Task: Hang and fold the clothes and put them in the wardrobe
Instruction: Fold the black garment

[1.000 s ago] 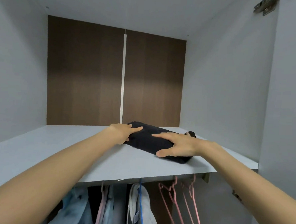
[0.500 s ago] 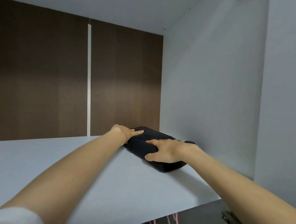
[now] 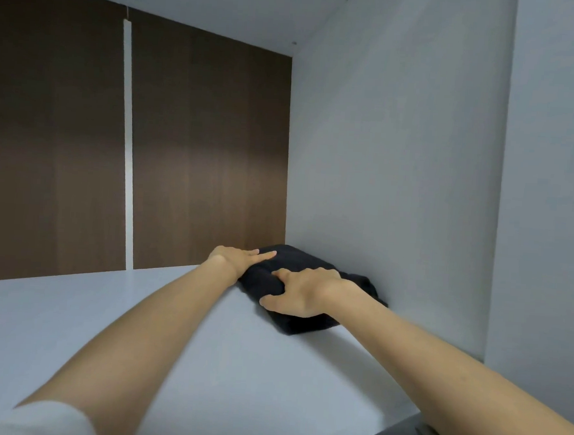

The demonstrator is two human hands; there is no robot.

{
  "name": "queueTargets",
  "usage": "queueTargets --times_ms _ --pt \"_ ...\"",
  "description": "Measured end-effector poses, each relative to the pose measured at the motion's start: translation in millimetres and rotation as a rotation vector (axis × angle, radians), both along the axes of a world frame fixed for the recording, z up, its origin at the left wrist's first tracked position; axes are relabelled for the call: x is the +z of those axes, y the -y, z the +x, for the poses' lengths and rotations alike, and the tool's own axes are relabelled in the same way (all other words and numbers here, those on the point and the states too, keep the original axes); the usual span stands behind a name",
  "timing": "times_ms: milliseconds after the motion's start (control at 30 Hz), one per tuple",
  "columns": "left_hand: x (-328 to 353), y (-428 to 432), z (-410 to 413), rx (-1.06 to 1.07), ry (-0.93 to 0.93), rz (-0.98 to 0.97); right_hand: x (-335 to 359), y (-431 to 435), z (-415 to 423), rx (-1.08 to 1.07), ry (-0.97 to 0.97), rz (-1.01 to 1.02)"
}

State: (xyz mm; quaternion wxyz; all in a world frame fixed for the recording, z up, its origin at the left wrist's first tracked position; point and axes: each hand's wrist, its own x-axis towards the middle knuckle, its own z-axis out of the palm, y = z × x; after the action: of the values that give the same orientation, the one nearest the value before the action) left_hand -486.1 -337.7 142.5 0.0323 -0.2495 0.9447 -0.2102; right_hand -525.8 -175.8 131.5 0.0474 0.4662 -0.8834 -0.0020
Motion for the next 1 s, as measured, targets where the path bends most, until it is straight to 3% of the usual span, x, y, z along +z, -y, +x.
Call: queueTargets --times_ms 333,700,867,1000 --pt "17 -21 39 -0.073 0.013 -0.123 7 -14 -1 0.028 0.276 -0.068" --pt "30 -98 138 -0.117 -0.479 -0.116 18 -96 59 0.033 0.18 -0.77" --pt "-1 -150 192 -0.255 -0.79 0.111 -4 -160 110 0.038 0.245 -0.951" --pt "-33 -197 224 -0.371 -0.927 0.265 -26 -211 146 0.026 0.259 -0.986"
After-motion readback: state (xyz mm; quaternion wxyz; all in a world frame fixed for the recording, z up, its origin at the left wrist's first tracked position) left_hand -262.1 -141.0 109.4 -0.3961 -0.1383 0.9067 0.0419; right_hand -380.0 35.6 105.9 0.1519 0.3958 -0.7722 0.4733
